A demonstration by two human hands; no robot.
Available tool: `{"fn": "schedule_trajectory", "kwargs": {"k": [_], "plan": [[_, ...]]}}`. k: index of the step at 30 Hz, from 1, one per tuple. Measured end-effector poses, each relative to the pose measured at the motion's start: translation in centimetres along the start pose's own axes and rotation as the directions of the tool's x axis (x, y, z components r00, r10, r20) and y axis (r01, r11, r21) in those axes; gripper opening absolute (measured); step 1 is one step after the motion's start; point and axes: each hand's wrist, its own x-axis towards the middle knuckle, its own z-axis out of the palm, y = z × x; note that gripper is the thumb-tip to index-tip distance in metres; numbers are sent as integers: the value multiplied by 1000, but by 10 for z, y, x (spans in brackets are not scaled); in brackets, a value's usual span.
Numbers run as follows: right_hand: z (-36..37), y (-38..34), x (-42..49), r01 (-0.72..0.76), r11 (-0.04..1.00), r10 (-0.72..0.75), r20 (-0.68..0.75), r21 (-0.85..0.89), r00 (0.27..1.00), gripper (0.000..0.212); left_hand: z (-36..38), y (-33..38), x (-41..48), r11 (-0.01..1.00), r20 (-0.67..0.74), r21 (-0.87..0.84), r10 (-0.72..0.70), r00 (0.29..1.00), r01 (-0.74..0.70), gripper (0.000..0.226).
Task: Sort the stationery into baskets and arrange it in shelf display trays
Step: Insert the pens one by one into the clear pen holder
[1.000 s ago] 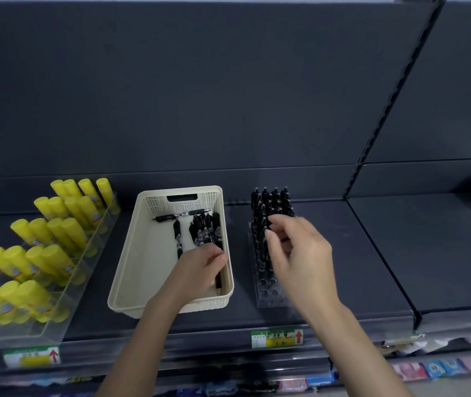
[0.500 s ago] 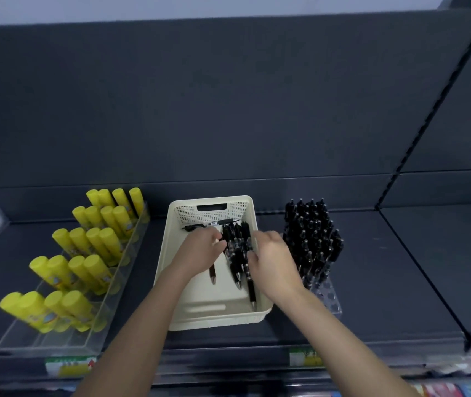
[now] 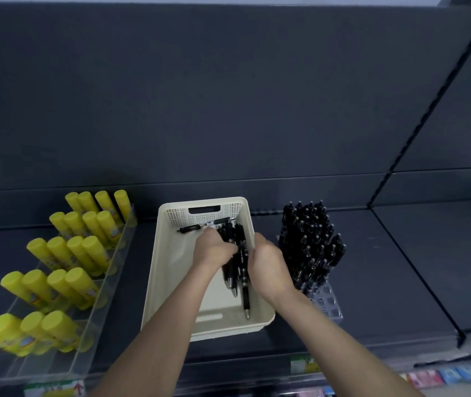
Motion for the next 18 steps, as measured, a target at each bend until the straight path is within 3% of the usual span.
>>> {"fn": "schedule_trajectory", "kwargs": {"k": [4, 12, 18], "plan": [[-1, -1, 1, -7, 1000, 7, -6, -8, 1000, 20, 6, 0, 0, 978, 55, -206, -8, 998, 19, 7], [-1, -3, 2, -10, 1000, 10, 2, -13, 1000, 22, 4, -1, -6, 923, 222, -367, -32, 975, 114, 10], [1, -2, 4, 23, 999, -23, 8, -37, 1000, 22, -13, -3, -14, 852, 236, -512, 17, 971, 110, 19]]}}
